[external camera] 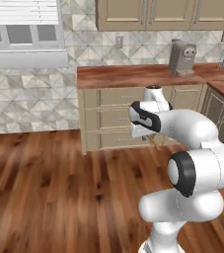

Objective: Organize the utensils by type. Pick up the wooden spoons from the counter and place them in the open cabinet. Then pick up the metallic utensils from the counter and place them in the open drawer.

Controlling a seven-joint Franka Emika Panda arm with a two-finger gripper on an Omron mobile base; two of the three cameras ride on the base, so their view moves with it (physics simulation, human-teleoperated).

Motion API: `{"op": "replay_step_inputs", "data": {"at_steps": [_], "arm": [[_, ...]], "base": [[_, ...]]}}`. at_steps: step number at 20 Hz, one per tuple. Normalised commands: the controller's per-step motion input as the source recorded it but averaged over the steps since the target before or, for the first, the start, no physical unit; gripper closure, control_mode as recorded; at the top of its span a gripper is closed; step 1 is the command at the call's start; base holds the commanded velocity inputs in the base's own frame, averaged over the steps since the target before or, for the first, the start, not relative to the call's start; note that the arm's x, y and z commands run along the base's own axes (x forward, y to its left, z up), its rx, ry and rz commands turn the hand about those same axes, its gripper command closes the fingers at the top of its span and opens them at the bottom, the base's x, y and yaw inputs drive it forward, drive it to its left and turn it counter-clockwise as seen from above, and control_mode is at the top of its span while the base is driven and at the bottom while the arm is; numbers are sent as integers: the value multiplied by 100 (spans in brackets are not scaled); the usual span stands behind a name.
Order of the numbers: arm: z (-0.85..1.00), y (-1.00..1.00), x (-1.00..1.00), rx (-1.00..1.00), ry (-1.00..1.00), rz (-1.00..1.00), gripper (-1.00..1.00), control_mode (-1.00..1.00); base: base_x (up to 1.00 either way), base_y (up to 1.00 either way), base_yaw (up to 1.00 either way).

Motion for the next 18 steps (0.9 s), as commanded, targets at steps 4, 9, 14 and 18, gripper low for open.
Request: {"op": "replay_step_inputs", "data": {"at_steps": [4, 9, 14, 18], "arm": [[0, 0, 0, 0, 0, 0, 100, 100], [0, 0, 0, 0, 0, 0, 100, 100], [0, 0, 0, 0, 0, 0, 100, 100], [0, 0, 0, 0, 0, 0, 100, 100]], "base": [[91, 0, -30], [68, 6, -61], [57, 12, -74], [35, 16, -93]]}}
